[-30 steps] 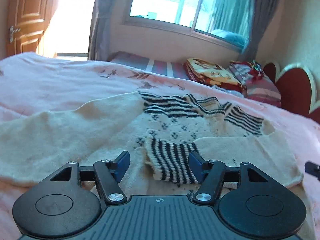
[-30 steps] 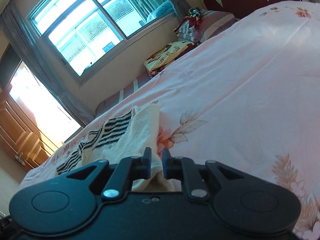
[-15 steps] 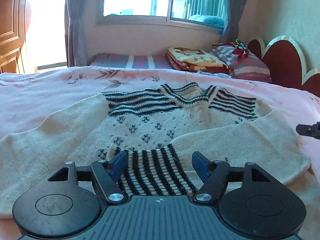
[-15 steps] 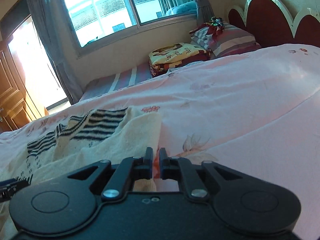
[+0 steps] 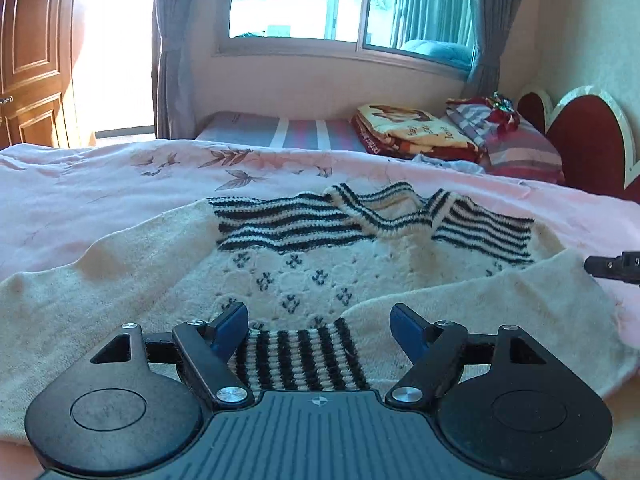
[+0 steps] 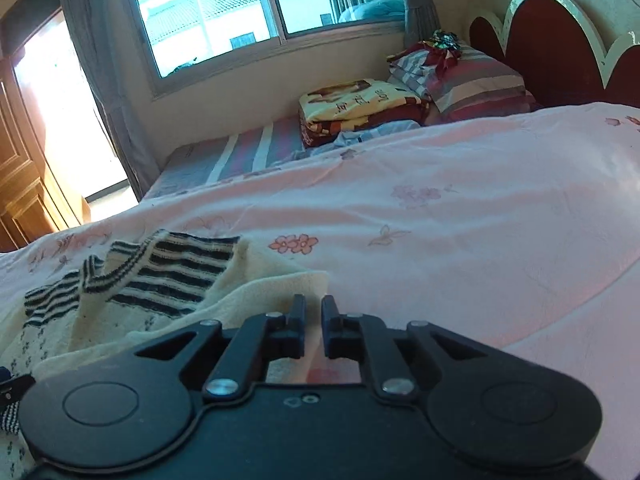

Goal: Fold small clothes

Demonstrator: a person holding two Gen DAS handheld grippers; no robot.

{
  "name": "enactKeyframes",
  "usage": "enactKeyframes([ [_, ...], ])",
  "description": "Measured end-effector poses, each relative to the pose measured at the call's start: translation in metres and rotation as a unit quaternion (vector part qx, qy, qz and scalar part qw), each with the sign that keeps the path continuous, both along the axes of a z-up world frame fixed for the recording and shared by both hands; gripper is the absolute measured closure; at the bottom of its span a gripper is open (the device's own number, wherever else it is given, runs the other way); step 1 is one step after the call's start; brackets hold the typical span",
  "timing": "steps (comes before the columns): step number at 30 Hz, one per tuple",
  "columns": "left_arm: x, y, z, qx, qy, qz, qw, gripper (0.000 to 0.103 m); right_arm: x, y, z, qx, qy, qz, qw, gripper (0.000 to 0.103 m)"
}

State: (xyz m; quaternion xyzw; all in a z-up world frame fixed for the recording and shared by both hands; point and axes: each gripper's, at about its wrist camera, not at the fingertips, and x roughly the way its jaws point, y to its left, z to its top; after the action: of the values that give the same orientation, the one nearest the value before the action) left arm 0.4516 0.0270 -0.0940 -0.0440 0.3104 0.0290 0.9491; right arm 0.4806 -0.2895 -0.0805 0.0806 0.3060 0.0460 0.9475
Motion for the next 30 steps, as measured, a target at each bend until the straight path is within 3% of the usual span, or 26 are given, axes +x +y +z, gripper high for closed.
enactKeyframes([
  [3,0.005,0.000,-0.006,0.021,0.016,0.034,0.9991,0.025,0.003,0.017,-0.002,-0.031,-0.007,0.035,0.999,0.087],
  [6,0.008,-0.006,-0.011,0.056,0.028,0.030,0.9976,0.025,0.013,0.027,-0.012,-0.082,0.005,0.045,0.996,0.087],
  [8,0.008,-0.007,-0.009,0.049,0.030,0.040,0.9975,0.025,0.018,0.032,-0.011,-0.106,0.002,0.049,0.993,0.087],
  [12,0.009,-0.006,-0.009,0.042,0.030,0.047,0.9976,0.025,0.021,0.039,0.001,-0.098,-0.019,0.067,0.993,0.089],
  [14,0.008,-0.007,-0.010,0.042,0.029,0.046,0.9976,0.025,0.034,0.042,-0.009,-0.119,0.008,0.063,0.991,0.092],
  [18,0.010,-0.003,-0.010,0.036,0.033,0.039,0.9981,0.025,0.040,0.041,-0.010,-0.112,0.020,0.049,0.992,0.093],
  [22,0.000,0.003,0.000,0.024,0.030,0.036,0.9986,0.024,0.009,0.034,0.002,-0.073,-0.003,0.039,0.997,0.084],
  [24,-0.015,0.011,0.005,0.026,0.017,0.048,0.9984,0.017,-0.014,0.031,0.003,-0.068,-0.012,0.036,0.997,0.083],
  [25,-0.025,0.019,0.007,0.024,0.011,0.056,0.9981,0.010,-0.026,0.030,0.003,-0.062,-0.013,0.036,0.997,0.083],
  [30,-0.087,0.089,0.012,-0.017,-0.014,0.119,0.9927,0.009,-0.075,0.032,0.006,-0.048,-0.012,0.032,0.998,0.079],
])
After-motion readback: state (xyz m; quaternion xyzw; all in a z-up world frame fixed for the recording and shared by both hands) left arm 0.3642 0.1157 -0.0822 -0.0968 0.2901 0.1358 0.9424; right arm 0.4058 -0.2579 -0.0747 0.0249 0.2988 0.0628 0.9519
